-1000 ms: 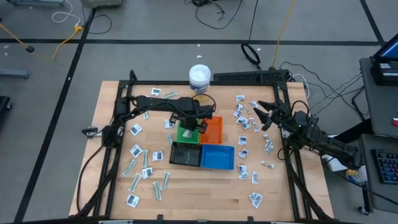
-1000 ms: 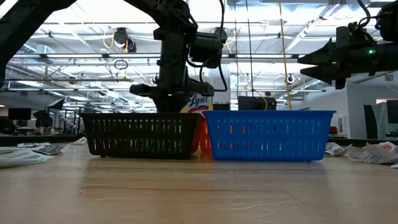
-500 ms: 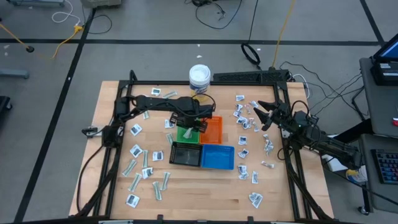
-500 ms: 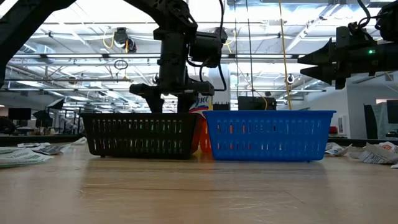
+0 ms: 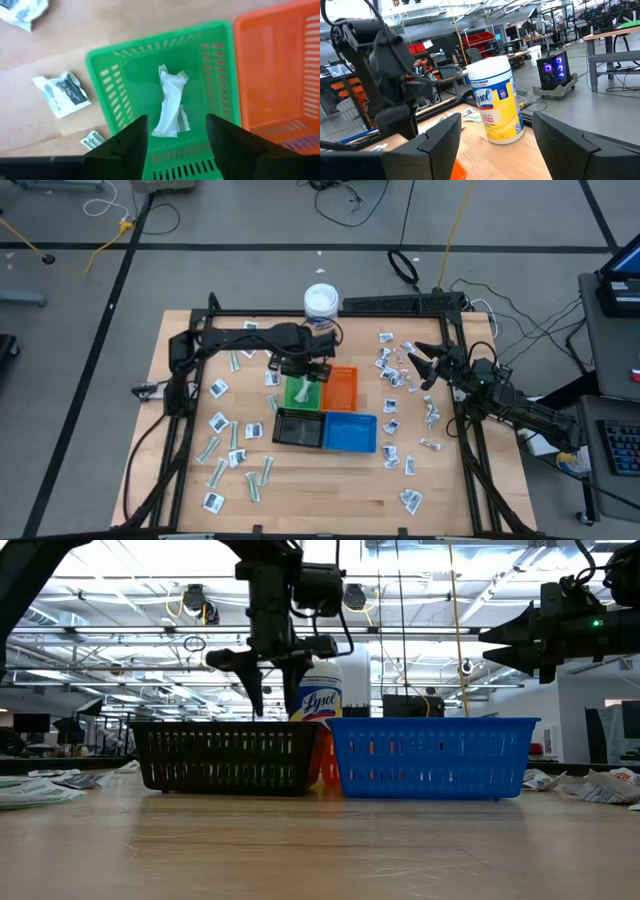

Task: Pick & Place First Aid Supplies
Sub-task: Put the bandage pack into the green bin

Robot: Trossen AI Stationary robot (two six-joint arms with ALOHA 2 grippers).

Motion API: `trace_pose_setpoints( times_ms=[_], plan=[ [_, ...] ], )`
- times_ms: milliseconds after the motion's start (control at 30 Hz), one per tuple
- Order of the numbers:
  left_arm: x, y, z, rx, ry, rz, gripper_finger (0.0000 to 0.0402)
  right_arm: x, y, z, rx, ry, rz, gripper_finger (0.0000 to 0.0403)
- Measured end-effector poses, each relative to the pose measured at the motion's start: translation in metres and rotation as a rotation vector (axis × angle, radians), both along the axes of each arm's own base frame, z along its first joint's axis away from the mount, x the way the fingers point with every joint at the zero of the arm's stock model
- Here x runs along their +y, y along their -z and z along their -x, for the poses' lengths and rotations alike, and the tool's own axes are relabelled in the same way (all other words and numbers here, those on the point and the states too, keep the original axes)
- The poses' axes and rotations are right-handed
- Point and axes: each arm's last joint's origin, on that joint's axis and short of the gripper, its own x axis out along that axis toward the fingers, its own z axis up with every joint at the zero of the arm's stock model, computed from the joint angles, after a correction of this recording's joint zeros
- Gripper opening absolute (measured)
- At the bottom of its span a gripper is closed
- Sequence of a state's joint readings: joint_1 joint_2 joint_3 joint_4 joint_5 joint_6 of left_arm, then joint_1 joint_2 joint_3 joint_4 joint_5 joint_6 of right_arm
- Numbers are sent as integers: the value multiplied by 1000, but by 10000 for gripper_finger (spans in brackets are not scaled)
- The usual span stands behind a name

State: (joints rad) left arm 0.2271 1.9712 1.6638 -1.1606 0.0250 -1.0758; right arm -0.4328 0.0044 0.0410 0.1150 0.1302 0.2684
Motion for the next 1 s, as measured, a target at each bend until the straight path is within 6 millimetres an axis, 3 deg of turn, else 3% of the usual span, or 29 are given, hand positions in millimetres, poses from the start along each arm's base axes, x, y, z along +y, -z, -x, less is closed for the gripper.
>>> trace_pose_setpoints(
  times_ms=[267, 433, 733, 1000],
  plan=[
    [9, -9, 7, -7, 13, -6, 174, 0, 0, 0, 0, 0, 0, 242],
    [30, -8, 26, 4, 6, -5, 171, 0, 0, 0, 0, 0, 0, 242],
    [47, -6, 98, 0, -93, -51, 196, 0, 0, 0, 0, 0, 0, 242],
    [63, 9, 173, 66, -201, -48, 211, 0, 0, 0, 0, 0, 0, 242]
  ],
)
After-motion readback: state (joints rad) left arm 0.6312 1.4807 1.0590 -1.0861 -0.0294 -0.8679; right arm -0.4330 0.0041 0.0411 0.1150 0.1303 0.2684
